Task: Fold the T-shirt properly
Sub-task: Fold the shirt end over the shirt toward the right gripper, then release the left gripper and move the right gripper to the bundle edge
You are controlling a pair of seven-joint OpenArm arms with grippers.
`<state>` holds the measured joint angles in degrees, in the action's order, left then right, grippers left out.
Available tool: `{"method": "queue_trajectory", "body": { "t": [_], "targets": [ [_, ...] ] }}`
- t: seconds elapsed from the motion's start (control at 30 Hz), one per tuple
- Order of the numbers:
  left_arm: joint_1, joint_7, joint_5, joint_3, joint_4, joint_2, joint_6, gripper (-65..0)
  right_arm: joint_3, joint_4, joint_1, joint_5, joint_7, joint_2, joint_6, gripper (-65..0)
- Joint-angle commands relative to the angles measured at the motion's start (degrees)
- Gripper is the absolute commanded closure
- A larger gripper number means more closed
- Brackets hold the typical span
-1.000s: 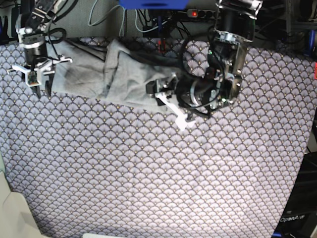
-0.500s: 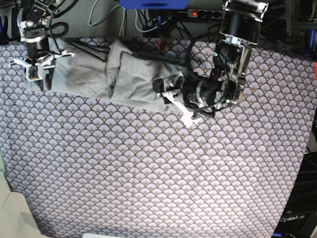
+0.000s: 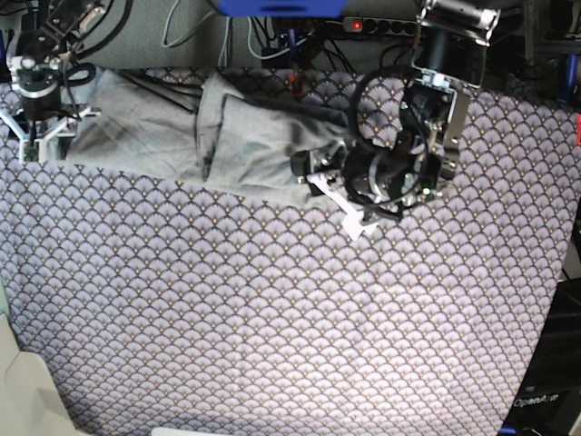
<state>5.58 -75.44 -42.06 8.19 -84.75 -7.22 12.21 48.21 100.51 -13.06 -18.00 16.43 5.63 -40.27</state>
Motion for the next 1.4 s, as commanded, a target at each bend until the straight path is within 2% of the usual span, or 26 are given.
{"method": "queue_trajectory", "body": {
  "t": [0.0,0.07,0.17,0.3,0.37,0.47,0.63,0.93,1.0,1.07,1.27,1.37],
  "targets": [
    [1.0,0.5,1.1,-1.3,-0.7,-0.4,0.1,-31.2,0.1,1.0,0.3,0.6,-0.4,-0.7,0.3,-32.9],
    [1.0,0.5,1.0,-2.7,-0.7,-0.4,0.1,-31.2,0.1,1.0,0.3,1.1,1.2,-1.1,0.3,-36.0],
    [1.0,0.4,0.5,-3.9,-0.7,-1.0,0.1,-31.2,0.1,1.0,-0.1,4.9,5.1,-2.3,0.3,-39.6],
    [1.0,0.4,0.4,-4.0,-0.7,-1.6,0.1,-31.2,0.1,0.8,-0.3,10.7,13.2,-5.0,0.3,-40.2],
    [1.0,0.1,0.4,-4.0,-1.0,-1.6,0.1,-31.2,0.1,0.7,-0.3,13.0,15.5,-6.0,0.3,-40.1],
    [1.0,0.0,0.4,-4.0,-1.3,-1.6,0.1,-31.2,0.1,-1.5,-0.3,15.3,16.1,-6.7,0.3,-40.1],
    [1.0,0.1,0.4,-4.1,-1.3,-1.5,0.1,-31.2,0.1,-5.8,-0.3,15.6,15.8,-6.8,0.3,-40.1],
    [1.0,0.2,0.4,-4.1,-1.3,-1.0,0.1,-31.2,-0.2,-6.9,0.2,15.7,16.2,-5.2,0.3,-39.8],
    [1.0,0.3,0.3,-4.1,-1.3,-0.6,0.1,-31.1,-0.2,-6.9,0.2,15.7,16.3,-5.1,0.3,-37.4],
    [1.0,0.3,0.3,-4.1,-1.3,-0.2,0.1,-31.0,-1.0,-6.9,0.3,15.7,16.3,-4.5,0.3,-31.8],
    [1.5,0.4,0.0,-4.2,-1.4,0.2,0.1,-30.9,-4.6,-6.7,0.3,15.4,16.3,-4.5,0.3,-0.8],
    [2.5,0.4,-4.0,-4.3,-1.4,-0.1,0.1,-30.8,-5.6,-5.6,0.3,15.3,16.3,-4.6,0.3,0.0]
  ]
}}
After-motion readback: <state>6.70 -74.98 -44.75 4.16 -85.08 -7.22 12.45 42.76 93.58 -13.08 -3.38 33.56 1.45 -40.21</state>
